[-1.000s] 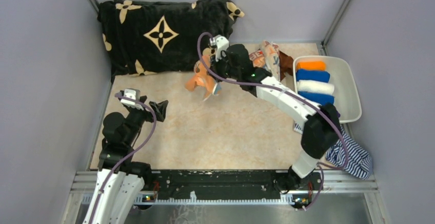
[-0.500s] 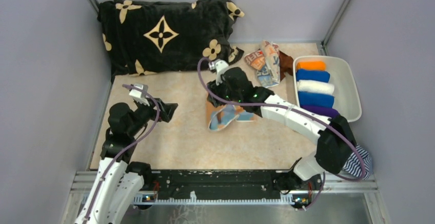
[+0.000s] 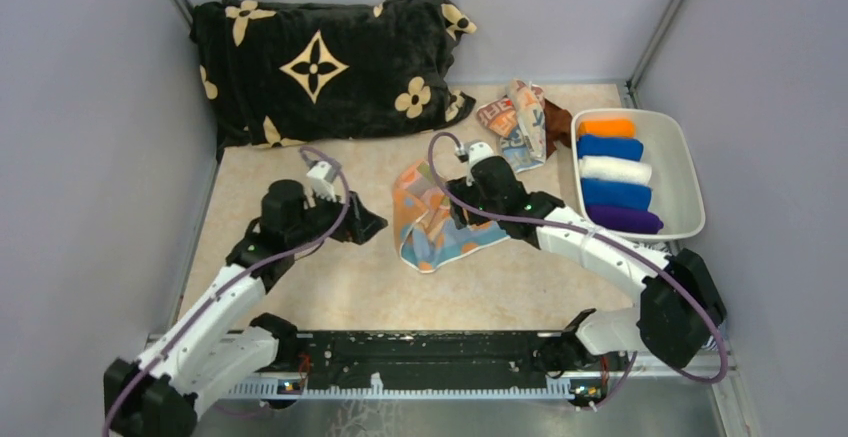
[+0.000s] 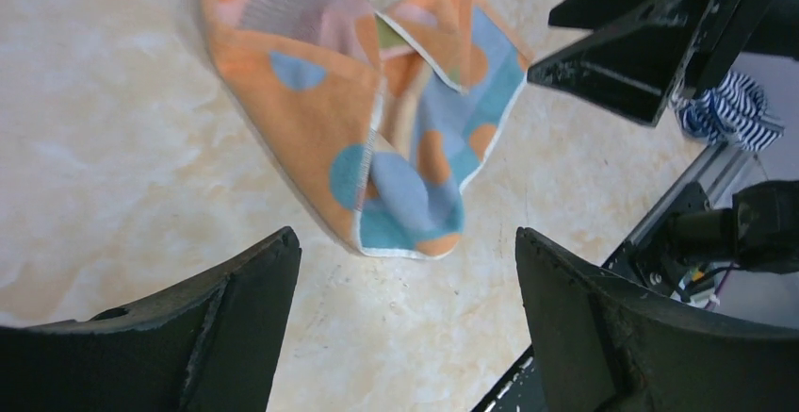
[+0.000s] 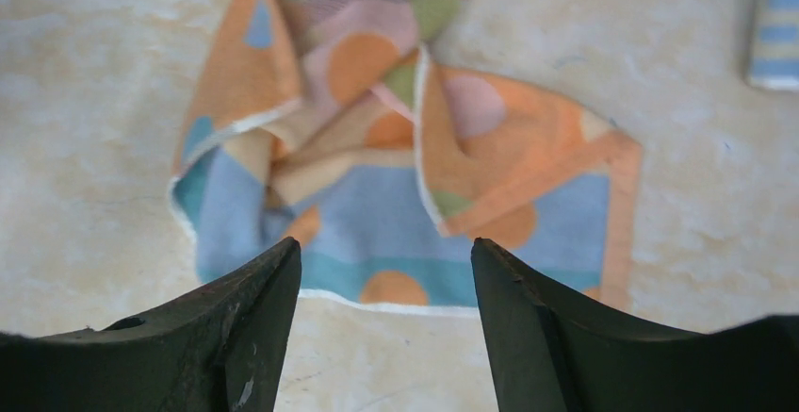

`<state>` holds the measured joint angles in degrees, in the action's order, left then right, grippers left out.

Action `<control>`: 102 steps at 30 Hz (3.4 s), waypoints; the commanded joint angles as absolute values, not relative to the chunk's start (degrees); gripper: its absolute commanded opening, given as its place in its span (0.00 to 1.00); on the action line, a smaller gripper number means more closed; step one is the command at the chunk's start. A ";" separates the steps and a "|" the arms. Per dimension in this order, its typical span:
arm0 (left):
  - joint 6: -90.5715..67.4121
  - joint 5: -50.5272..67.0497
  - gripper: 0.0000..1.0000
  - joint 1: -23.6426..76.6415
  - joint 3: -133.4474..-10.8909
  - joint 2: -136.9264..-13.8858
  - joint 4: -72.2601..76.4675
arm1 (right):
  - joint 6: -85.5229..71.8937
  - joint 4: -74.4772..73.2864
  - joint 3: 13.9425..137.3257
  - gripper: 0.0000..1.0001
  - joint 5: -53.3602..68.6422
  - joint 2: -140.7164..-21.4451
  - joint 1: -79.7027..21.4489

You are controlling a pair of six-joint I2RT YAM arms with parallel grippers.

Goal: Roll the towels
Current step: Move the towel to the center of the board, then flatten out the towel at the center of the board.

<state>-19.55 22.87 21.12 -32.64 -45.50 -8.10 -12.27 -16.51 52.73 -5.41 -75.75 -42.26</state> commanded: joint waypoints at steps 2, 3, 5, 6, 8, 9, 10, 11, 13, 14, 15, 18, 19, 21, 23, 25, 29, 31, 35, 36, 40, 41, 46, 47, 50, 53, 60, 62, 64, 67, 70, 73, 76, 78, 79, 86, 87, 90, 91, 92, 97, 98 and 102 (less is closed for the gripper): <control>-19.84 9.37 0.89 33.22 -38.89 -56.33 -8.12 | -17.25 -18.15 47.30 0.68 -13.78 -70.06 -39.84; -19.11 6.70 0.89 35.14 -40.29 -58.75 -8.44 | -18.04 -18.59 46.27 0.69 -14.91 -69.47 -39.62; -17.58 0.28 0.89 39.05 -43.26 -63.91 -9.08 | -19.59 -19.41 44.71 0.71 -17.02 -68.50 -39.20; -16.70 -2.79 0.88 40.99 -44.88 -66.08 -9.65 | -20.43 -19.83 44.05 0.72 -18.01 -68.03 -38.94; -14.42 -7.97 0.87 44.32 -48.51 -70.79 -10.72 | -22.18 -20.31 42.81 0.75 -19.68 -67.04 -38.50; -13.43 -10.07 0.87 45.43 -50.43 -73.32 -11.13 | -22.91 -20.40 41.91 0.76 -20.38 -66.55 -38.17; -12.39 -12.09 0.86 46.44 -52.11 -75.66 -11.49 | -23.69 -20.39 41.23 0.78 -20.81 -66.05 -37.70; -11.39 -13.86 0.84 47.36 -53.97 -77.91 -12.02 | -24.33 -20.47 40.62 0.78 -20.90 -65.61 -37.00; -9.44 -16.70 0.80 48.78 -57.46 -82.16 -13.01 | -25.43 -20.47 39.59 0.79 -19.70 -65.05 -34.59; -8.23 -17.64 0.77 49.34 -58.96 -84.31 -13.08 | -26.13 -20.69 39.23 0.79 -18.68 -64.91 -33.12; -7.05 -18.58 0.75 49.88 -60.82 -86.19 -13.14 | -26.66 -20.81 38.82 0.79 -17.10 -64.80 -31.58; -3.66 -22.58 0.67 50.82 -65.08 -91.95 -14.15 | -27.26 -20.15 37.76 0.79 -13.13 -64.54 -27.61; -2.89 -23.60 0.63 51.09 -66.68 -93.94 -15.06 | -27.30 -19.80 37.51 0.79 -12.00 -64.49 -26.58; -1.63 -25.77 0.56 51.52 -69.64 -97.55 -16.89 | -27.28 -19.23 37.28 0.79 -10.40 -64.57 -25.24; -0.67 -27.27 0.51 51.95 -72.16 -100.63 -18.34 | -27.42 -18.95 37.18 0.79 -9.77 -64.63 -24.52; 0.01 -28.01 0.50 52.46 -73.83 -103.09 -19.13 | -27.41 -18.78 37.18 0.79 -9.75 -64.75 -24.23; -0.33 -27.98 0.50 53.39 -75.63 -106.18 -20.82 | -27.35 -18.79 37.09 0.79 -9.59 -65.09 -23.84; -0.75 -28.01 0.50 53.91 -75.58 -106.62 -20.92 | -27.21 -18.70 37.00 0.79 -9.44 -65.17 -23.53; -1.80 -28.54 0.51 54.14 -75.19 -107.08 -21.79 | -26.81 -18.55 36.98 0.79 -9.45 -65.52 -23.07; -1.91 -28.68 0.52 54.17 -74.99 -107.17 -21.80 | -26.76 -18.48 36.92 0.79 -9.41 -65.75 -22.99; -2.00 -29.76 0.52 54.25 -74.85 -108.28 -22.10 | -26.75 -17.78 36.74 0.79 -8.99 -66.29 -22.60; -2.04 -29.97 0.52 54.23 -74.92 -108.54 -22.14 | -26.78 -17.74 36.67 0.79 -8.99 -66.35 -22.52; -2.04 -30.00 0.49 54.26 -75.41 -109.72 -22.24 | -26.68 -17.39 36.40 0.79 -8.67 -66.73 -22.33; -2.11 -29.96 0.47 54.24 -75.41 -109.83 -22.31 | -26.79 -17.32 36.26 0.79 -8.66 -66.69 -22.32; -2.74 -30.75 0.34 54.24 -75.31 -109.01 -22.73 | -26.71 -17.26 36.08 0.79 -8.56 -66.74 -22.10; -3.19 -32.28 0.30 54.19 -74.62 -106.54 -22.93 | -26.49 -17.38 36.11 0.79 -8.64 -67.08 -21.91; -6.10 -30.29 0.28 51.77 -67.82 -96.45 -19.82 | -26.11 -17.58 36.79 0.79 -8.98 -69.77 -21.46; -7.39 -28.61 0.29 50.56 -65.13 -93.45 -18.79 | -25.95 -17.21 37.05 0.79 -9.10 -70.76 -21.28; -8.47 -26.21 0.29 49.03 -62.48 -91.17 -17.46 | -25.81 -16.78 37.38 0.79 -9.25 -71.91 -21.27; -10.24 -22.35 0.26 45.79 -58.97 -88.68 -16.14 | -25.74 -16.61 38.01 0.79 -9.32 -73.31 -21.18; -12.23 -20.47 0.15 42.67 -54.42 -84.69 -14.76 | -25.58 -16.99 39.01 0.78 -9.28 -74.36 -21.18; -14.28 -17.75 0.07 38.38 -49.22 -78.70 -13.03 | -25.25 -18.15 40.15 0.74 -10.06 -75.32 -21.25; -15.71 -15.52 0.03 35.78 -44.04 -73.34 -10.59 | -24.76 -19.21 40.92 0.70 -10.40 -76.42 -21.18; -16.11 -14.60 0.08 35.35 -41.57 -70.88 -8.63 | -24.45 -19.31 41.19 0.69 -10.66 -76.93 -21.20; -15.98 -13.80 0.17 35.33 -41.08 -70.31 -7.89 | -24.39 -19.31 41.22 0.69 -10.74 -77.04 -21.30; -11.23 -13.76 0.39 40.35 -48.69 -78.09 -11.08 | -24.02 -18.99 41.90 0.69 -10.74 -77.44 -21.18; -10.42 -16.22 0.42 42.36 -50.28 -80.23 -12.99 | -24.00 -18.93 41.92 0.69 -10.79 -77.45 -21.18; -8.36 -23.12 0.48 47.23 -54.99 -86.38 -17.22 | -23.87 -18.72 42.01 0.69 -10.47 -77.54 -21.20; -7.87 -24.54 0.50 48.27 -56.07 -88.28 -18.51 | -23.82 -18.61 41.93 0.69 -10.44 -77.64 -21.18; -7.34 -25.81 0.52 49.17 -56.93 -89.72 -19.45 | -23.82 -18.51 41.93 0.69 -10.34 -77.85 -21.18; -5.92 -30.51 0.60 51.24 -58.59 -94.19 -21.87 | -23.40 -17.88 41.98 0.69 -9.92 -79.23 -21.18; -5.46 -31.03 0.62 51.49 -58.74 -94.62 -21.88 | -23.38 -17.65 41.93 0.70 -9.74 -79.54 -21.20; -3.39 -32.69 0.67 51.67 -59.68 -96.75 -21.35 | -23.21 -16.93 42.01 0.70 -8.99 -80.99 -21.14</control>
